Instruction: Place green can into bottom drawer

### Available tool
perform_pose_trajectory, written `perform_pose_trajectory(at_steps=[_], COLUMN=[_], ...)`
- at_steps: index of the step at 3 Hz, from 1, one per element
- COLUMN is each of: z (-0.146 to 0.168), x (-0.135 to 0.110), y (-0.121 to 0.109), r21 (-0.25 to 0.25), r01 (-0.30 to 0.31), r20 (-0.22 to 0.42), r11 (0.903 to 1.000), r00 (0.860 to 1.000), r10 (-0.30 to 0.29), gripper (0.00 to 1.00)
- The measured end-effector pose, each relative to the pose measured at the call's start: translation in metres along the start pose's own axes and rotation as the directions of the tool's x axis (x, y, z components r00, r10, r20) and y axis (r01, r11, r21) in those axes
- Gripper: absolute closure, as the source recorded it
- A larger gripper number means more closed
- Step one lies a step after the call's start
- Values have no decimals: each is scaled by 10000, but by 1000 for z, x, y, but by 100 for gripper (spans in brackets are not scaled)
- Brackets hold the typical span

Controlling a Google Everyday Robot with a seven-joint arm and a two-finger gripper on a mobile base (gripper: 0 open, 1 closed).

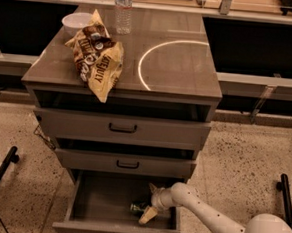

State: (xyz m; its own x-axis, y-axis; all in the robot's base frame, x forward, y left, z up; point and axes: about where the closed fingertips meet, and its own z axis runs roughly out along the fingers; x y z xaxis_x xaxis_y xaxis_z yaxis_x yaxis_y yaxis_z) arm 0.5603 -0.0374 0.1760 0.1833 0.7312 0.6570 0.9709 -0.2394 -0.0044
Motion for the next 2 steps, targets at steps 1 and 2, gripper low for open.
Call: perform_pose_trajectory(at_steps=[1, 2], z=[-4, -8], x=[-2, -5], y=[4, 5], r21=[329, 566], r01=[-578, -990], r20=[-611, -610], r11=[9978, 9935], r00=[9963, 9929], r10=[597, 1025], gripper=[0, 0])
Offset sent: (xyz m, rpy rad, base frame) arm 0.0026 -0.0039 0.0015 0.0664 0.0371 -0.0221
